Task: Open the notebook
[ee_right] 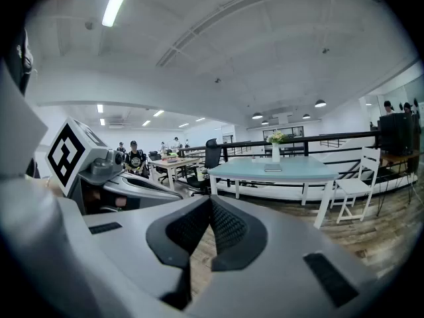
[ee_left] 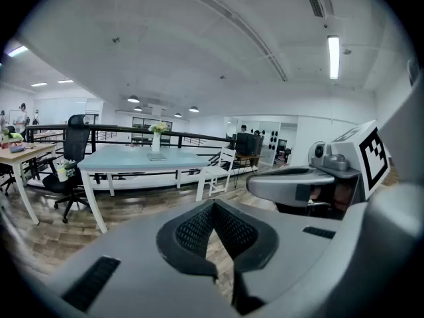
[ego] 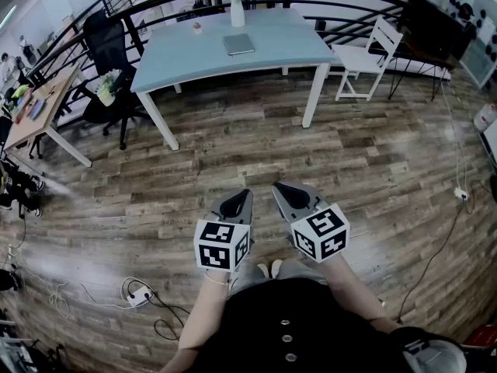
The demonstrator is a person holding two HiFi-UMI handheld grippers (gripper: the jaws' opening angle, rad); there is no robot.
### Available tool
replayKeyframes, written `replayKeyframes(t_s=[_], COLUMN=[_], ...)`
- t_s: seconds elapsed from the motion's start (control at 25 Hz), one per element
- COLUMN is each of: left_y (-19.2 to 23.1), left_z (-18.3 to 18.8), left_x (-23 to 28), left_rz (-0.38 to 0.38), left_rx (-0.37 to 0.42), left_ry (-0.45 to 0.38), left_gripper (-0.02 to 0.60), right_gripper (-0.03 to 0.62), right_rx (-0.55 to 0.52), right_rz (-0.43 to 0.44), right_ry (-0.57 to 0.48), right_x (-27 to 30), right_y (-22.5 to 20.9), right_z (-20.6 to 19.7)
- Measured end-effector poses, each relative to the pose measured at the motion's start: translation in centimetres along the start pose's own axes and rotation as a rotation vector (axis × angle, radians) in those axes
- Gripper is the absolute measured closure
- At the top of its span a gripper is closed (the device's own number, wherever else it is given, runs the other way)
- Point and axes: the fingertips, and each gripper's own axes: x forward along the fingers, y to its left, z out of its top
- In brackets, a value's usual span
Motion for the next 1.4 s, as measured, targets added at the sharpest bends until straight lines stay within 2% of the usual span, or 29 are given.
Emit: replayKeyframes(t_s=[0.4,0.64,0.84,0.96,1.0,1.08,1.28,1.4], left_y=[-0.9,-1.5,-1.4,-1.7,-1.9,-2.5,-3.2,-3.3], left_z=[0.2,0.4,1.4,1.6,1.4,0.9,0.8,0.7], left_x=[1.8,2.4,3.0,3.8,4.2,5.0,6.0,6.3], left_rz=[-0.003,-0.017,0.044,0.049,0.049,0.047,0.054,0.062], left_rx=[-0.004,-0.005,-0.019,-0.022,-0.028,-0.034,-0.027,-0.026], left_ry=[0.006,-0.007,-0.072,-0.073,-0.064,-0.042,-0.032,-0.027], left_gripper=[0.565,0.565,0.561,0.560,0.550,0.468,0.430,0.428], right_gripper=[0.595,0.591,0.591,0.591,0.591,0.591,0.591,0.591], right_rx=[-0.014,0.036,0.040,0.036,0.037,0.041,0.042,0.046], right_rz=[0.014,0.031,0.057,0.052,0.054,0.059,0.078,0.085], right_ry=[-0.008,-0.079,-0.068,-0.049,-0.045,-0.042,-0.034,-0.028], right_x=[-0.6,-1.0,-1.6,-1.5,-1.5,-1.8,-1.9,-2.2], right_y=[-0.5,-1.4,-2.4,-3.3,-3.6,-4.2,-5.2,-5.6], right_z=[0.4,1.3,0.5,-0.2,-0.4,-0.7,-0.9,-1.3])
